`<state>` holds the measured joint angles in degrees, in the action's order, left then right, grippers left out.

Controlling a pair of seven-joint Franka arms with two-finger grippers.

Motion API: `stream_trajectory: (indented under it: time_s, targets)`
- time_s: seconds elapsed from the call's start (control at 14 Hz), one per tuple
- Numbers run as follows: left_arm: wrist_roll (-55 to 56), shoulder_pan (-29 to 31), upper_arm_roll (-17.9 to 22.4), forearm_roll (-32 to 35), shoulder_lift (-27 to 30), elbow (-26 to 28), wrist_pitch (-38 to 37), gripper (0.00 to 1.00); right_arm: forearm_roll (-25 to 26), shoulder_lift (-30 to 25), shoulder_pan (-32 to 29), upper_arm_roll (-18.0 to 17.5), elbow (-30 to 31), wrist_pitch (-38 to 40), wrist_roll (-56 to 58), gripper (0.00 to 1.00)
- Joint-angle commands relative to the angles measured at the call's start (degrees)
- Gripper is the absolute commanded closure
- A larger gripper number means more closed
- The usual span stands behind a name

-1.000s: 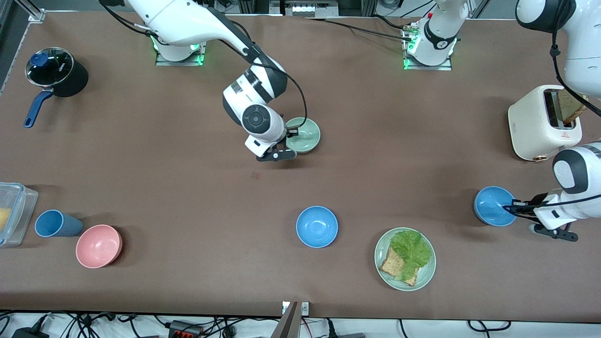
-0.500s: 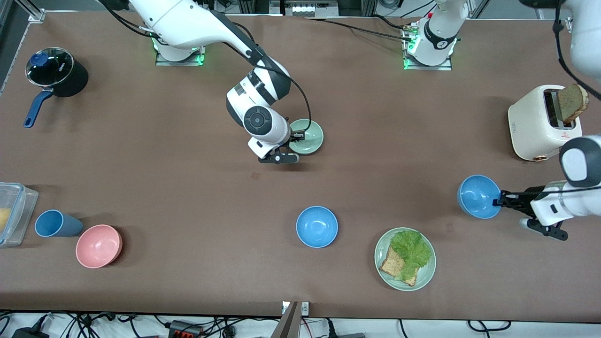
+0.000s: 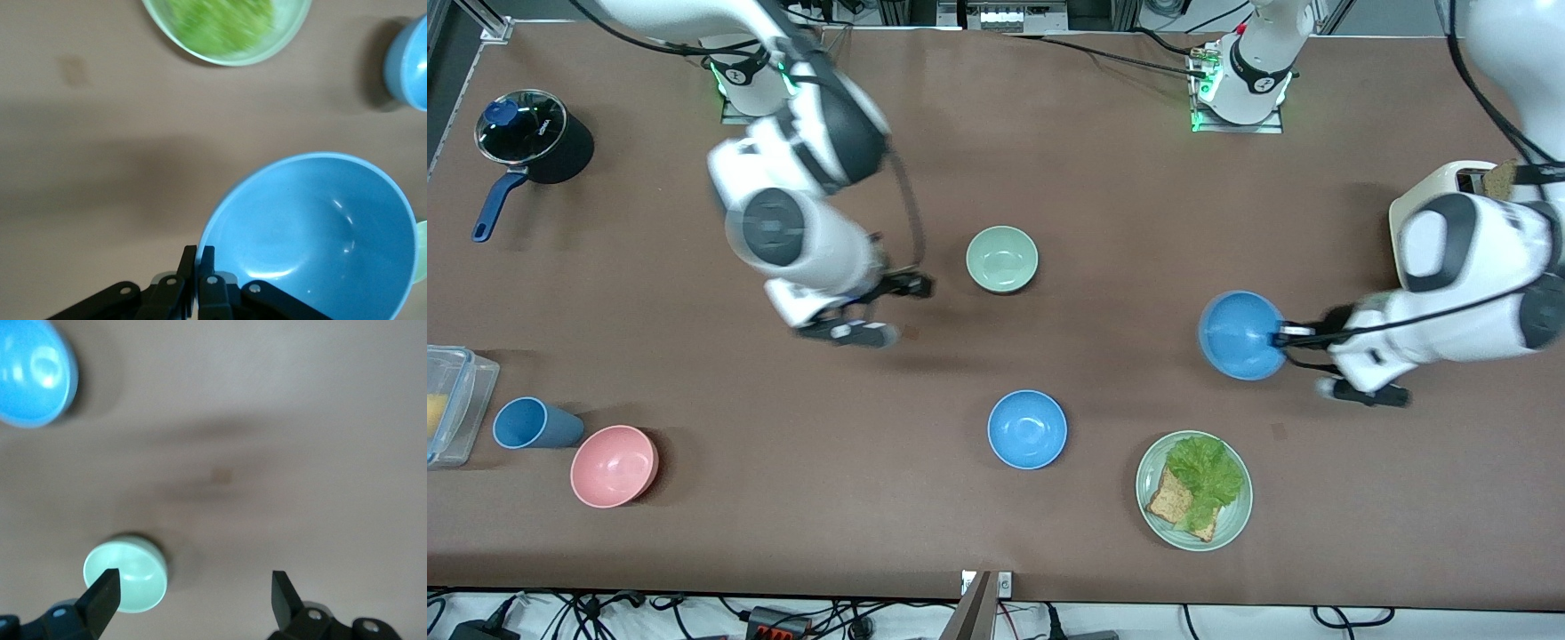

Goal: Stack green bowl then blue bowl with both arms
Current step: 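Release the green bowl while the left gripper carries the blue bowl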

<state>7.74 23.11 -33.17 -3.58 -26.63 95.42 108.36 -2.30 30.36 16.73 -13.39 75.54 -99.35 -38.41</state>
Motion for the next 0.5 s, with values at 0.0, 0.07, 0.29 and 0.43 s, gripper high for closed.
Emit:
stream_trajectory:
  time_s: [0.0, 0.07, 0.29, 0.43]
  targets:
    - [14.3, 0.8, -7.2, -0.7, 2.9, 4.5, 2.6, 1.0, 5.8, -0.7, -3.2, -0.6, -1.9, 1.6, 3.6, 0.0]
    - [20.1, 0.7, -10.0, -0.7, 2.9, 5.6, 4.4, 1.0, 6.3, -1.2, -5.5, -0.7, -2.0, 1.6, 6.9, 0.0]
    - [35.4, -2.1, -15.4, -0.2, 3.3, 10.1, 11.3, 1.0, 6.8, -2.7, -10.3, -0.7, -2.0, 1.5, 11.1, 0.0]
    - [46.1, -6.1, -16.2, 0.0, 5.2, 14.6, 19.0, 1.0, 6.3, -4.8, -12.9, 0.0, -1.9, 1.4, 13.3, 0.0]
